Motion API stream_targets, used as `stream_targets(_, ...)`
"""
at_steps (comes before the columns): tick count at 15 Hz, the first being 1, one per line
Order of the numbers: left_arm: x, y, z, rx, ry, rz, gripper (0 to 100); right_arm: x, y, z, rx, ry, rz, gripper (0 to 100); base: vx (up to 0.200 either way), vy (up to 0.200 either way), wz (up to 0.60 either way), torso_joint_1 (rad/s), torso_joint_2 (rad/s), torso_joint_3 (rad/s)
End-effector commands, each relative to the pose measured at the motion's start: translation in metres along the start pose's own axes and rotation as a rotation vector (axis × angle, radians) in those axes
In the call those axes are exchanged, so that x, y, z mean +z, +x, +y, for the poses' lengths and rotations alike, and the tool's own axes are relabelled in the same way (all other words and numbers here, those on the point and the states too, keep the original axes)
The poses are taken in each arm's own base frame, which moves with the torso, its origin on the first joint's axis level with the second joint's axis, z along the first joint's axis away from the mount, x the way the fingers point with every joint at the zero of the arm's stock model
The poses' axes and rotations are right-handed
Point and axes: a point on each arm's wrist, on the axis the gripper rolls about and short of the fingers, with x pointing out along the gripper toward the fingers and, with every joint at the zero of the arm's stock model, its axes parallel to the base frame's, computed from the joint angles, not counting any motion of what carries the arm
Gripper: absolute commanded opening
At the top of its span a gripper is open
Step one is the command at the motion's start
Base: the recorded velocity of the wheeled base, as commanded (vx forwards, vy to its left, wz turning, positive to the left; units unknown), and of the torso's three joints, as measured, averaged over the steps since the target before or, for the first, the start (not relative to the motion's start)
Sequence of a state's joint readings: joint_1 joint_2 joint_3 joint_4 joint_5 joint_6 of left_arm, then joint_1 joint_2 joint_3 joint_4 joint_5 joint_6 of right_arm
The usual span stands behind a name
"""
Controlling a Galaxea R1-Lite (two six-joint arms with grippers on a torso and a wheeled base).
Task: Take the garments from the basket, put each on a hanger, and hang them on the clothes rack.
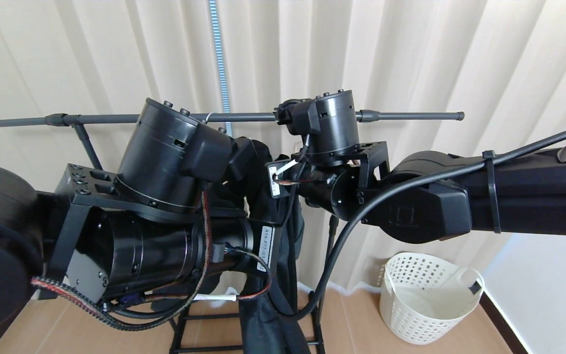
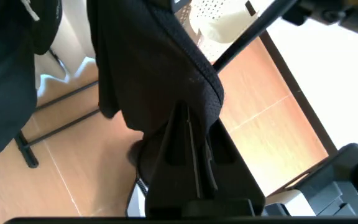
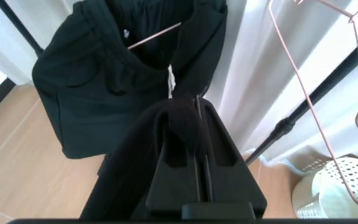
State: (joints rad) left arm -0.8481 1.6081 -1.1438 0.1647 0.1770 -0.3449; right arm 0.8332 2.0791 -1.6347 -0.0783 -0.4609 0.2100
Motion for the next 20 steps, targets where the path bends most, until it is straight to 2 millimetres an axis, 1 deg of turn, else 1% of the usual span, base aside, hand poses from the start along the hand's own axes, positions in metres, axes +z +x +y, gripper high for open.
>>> stream_targets(1, -0.001, 0.001, 0.003, 0.011, -0.002, 0.007, 0, 0.003, -0.005, -0.014, -0.025, 0.004, 0.003, 0, 0.000, 0.000, 0.00, 0.000, 0.00, 0.000)
stream_targets(2, 0.001, 0.002, 0.009, 0.029, -0.014, 0.001, 0, 0.003, -0.011, -0.020, -0.033, 0.006, 0.007, 0, 0.000, 0.000, 0.00, 0.000, 0.00, 0.000)
stream_targets(3, 0.009, 0.006, 0.022, 0.066, -0.041, -0.019, 0, 0.005, -0.025, -0.036, -0.057, 0.012, 0.014, 0, 0.000, 0.000, 0.00, 0.000, 0.00, 0.000)
stream_targets(4, 0.014, 0.015, 0.030, 0.091, -0.044, -0.020, 0, 0.005, -0.038, -0.042, -0.056, 0.023, 0.016, 0, 0.000, 0.000, 0.00, 0.000, 0.00, 0.000)
stream_targets(5, 0.021, 0.027, 0.037, 0.113, -0.047, -0.028, 0, 0.003, -0.047, -0.047, -0.064, 0.055, 0.023, 0, 0.000, 0.000, 0.00, 0.000, 0.00, 0.000)
stream_targets(7, 0.027, 0.041, 0.039, 0.115, -0.038, -0.047, 0, -0.003, -0.058, -0.057, -0.086, 0.094, 0.040, 0, 0.000, 0.000, 0.00, 0.000, 0.00, 0.000)
stream_targets(11, 0.024, 0.049, 0.036, 0.101, -0.001, -0.060, 0, 0.004, -0.059, -0.077, -0.132, 0.093, 0.023, 0, 0.000, 0.000, 0.00, 0.000, 0.00, 0.000)
stream_targets(14, 0.023, 0.050, 0.036, 0.098, 0.025, -0.076, 0, 0.005, -0.059, -0.080, -0.138, 0.091, 0.024, 0, 0.000, 0.000, 0.00, 0.000, 0.00, 0.000)
stream_targets(15, 0.022, 0.050, 0.037, 0.101, 0.039, -0.070, 100, 0.004, -0.059, -0.079, -0.140, 0.090, 0.026, 0, 0.000, 0.000, 0.00, 0.000, 0.00, 0.000)
stream_targets(16, 0.019, 0.051, 0.037, 0.102, 0.045, -0.060, 100, 0.004, -0.058, -0.080, -0.142, 0.085, 0.029, 0, 0.000, 0.000, 0.00, 0.000, 0.00, 0.000)
stream_targets(18, 0.013, 0.045, 0.039, 0.102, 0.066, -0.047, 100, 0.003, -0.058, -0.085, -0.156, 0.061, 0.036, 0, 0.000, 0.000, 0.00, 0.000, 0.00, 0.000)
stream_targets(19, 0.005, 0.041, 0.041, 0.067, 0.111, -0.020, 100, 0.001, -0.058, -0.094, -0.180, 0.031, 0.049, 0, 0.000, 0.000, 0.00, 0.000, 0.00, 0.000)
stream_targets(20, 0.002, 0.039, 0.043, 0.004, 0.113, -0.009, 100, -0.002, -0.060, -0.100, -0.197, -0.008, 0.063, 0, 0.000, 0.000, 0.00, 0.000, 0.00, 0.000)
